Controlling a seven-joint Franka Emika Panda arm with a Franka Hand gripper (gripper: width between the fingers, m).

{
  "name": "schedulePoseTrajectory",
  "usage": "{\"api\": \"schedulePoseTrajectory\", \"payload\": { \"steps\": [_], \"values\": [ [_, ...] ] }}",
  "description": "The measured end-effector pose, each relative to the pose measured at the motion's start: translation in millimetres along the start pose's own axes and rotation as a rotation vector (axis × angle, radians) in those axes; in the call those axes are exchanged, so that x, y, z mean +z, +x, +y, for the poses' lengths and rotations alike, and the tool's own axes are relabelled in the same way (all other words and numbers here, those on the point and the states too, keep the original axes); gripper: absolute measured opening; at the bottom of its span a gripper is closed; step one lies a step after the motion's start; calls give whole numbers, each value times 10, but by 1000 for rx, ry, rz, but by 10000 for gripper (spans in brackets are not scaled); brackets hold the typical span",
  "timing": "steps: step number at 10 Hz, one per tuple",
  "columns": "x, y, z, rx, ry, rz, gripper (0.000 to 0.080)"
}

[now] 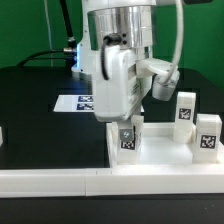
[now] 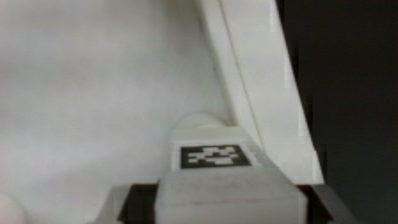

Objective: Assemble square table

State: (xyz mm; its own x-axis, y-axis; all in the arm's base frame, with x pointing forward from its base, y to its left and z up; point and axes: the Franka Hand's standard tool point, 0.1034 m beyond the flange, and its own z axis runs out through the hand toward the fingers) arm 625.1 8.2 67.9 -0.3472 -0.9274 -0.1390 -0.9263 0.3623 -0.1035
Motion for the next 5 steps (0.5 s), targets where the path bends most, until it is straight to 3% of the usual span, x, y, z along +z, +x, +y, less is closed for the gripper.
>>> {"api": "schedulePoseTrajectory", "payload": {
  "steps": [3,4,5],
  "values": [
    [0,0,-3,-63,2,4,300],
    [-8,14,-32,-247,18,10,470],
    [-21,23,-58,-480,17,17,607]
  ]
}}
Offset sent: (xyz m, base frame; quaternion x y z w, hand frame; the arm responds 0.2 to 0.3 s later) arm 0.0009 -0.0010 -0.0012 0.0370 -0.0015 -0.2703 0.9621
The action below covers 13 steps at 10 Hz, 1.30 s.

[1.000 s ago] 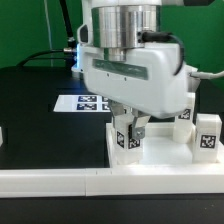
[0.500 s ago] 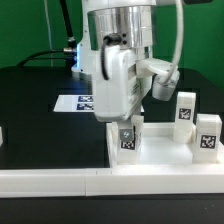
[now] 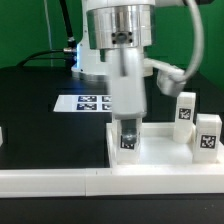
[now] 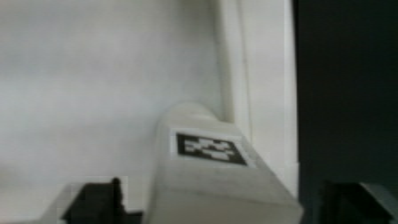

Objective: Assemble square table

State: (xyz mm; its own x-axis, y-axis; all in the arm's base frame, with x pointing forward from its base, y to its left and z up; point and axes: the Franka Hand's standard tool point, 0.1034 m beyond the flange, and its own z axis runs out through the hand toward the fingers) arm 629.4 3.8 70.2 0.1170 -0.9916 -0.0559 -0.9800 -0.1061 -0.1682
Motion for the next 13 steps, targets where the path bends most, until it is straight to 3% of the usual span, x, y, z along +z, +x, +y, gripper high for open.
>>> {"api": "schedulePoseTrajectory", "payload": {
  "steps": [5,8,12,13],
  "values": [
    [-8,15,-13,-376,-5,9,647],
    [35,-49,20,-865,-39,27,649],
    [43,-31,26,-849,-32,42,638],
    [43,-32,25,-806,-31,42,450]
  ]
}}
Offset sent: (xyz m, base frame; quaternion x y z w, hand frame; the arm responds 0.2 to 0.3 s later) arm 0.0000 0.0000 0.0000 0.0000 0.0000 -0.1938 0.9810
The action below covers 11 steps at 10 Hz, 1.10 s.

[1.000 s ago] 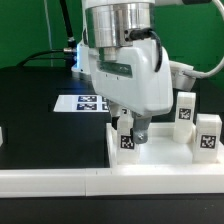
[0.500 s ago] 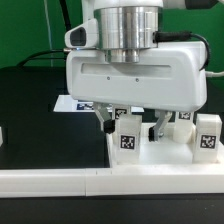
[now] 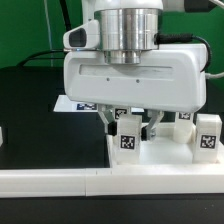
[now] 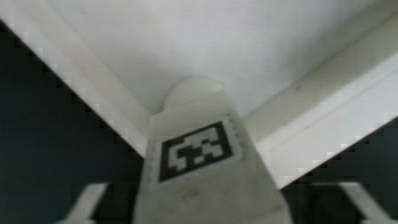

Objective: Assemble square table

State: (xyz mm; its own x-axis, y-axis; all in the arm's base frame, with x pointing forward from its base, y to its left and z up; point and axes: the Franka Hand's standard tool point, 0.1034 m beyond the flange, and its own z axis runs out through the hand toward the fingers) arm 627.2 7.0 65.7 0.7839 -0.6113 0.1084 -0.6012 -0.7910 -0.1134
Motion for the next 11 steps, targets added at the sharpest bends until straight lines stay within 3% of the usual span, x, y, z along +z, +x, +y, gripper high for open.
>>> {"api": "schedulePoseTrajectory", "payload": {
  "steps": [1,5,7,10,11],
  "values": [
    [1,0,1,61,0,0,314],
    [-2,15,25,352,-2,1,291],
    [-7,27,99,659,-21,-27,291],
    [-25,6,42,1132,-24,-111,291],
    [-4,-17,33,1247,-35,-112,291]
  ]
}}
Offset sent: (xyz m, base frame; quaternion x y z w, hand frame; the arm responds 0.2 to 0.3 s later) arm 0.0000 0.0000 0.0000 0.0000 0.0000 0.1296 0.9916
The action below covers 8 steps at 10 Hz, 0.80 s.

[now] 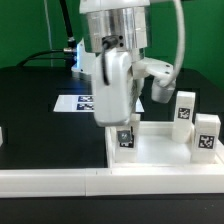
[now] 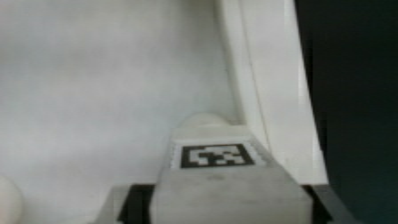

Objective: Assemble square table

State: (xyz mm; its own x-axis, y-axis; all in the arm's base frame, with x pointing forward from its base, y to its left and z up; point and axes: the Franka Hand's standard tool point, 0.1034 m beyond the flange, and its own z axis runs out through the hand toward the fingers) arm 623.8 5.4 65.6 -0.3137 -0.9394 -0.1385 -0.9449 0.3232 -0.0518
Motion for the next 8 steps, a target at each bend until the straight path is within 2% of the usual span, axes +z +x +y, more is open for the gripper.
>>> {"api": "schedulePoseTrajectory", "payload": {
  "steps": [3,8],
  "values": [
    [8,10,-2,146,4,8,294],
    [7,26,9,168,4,18,300]
  ]
}}
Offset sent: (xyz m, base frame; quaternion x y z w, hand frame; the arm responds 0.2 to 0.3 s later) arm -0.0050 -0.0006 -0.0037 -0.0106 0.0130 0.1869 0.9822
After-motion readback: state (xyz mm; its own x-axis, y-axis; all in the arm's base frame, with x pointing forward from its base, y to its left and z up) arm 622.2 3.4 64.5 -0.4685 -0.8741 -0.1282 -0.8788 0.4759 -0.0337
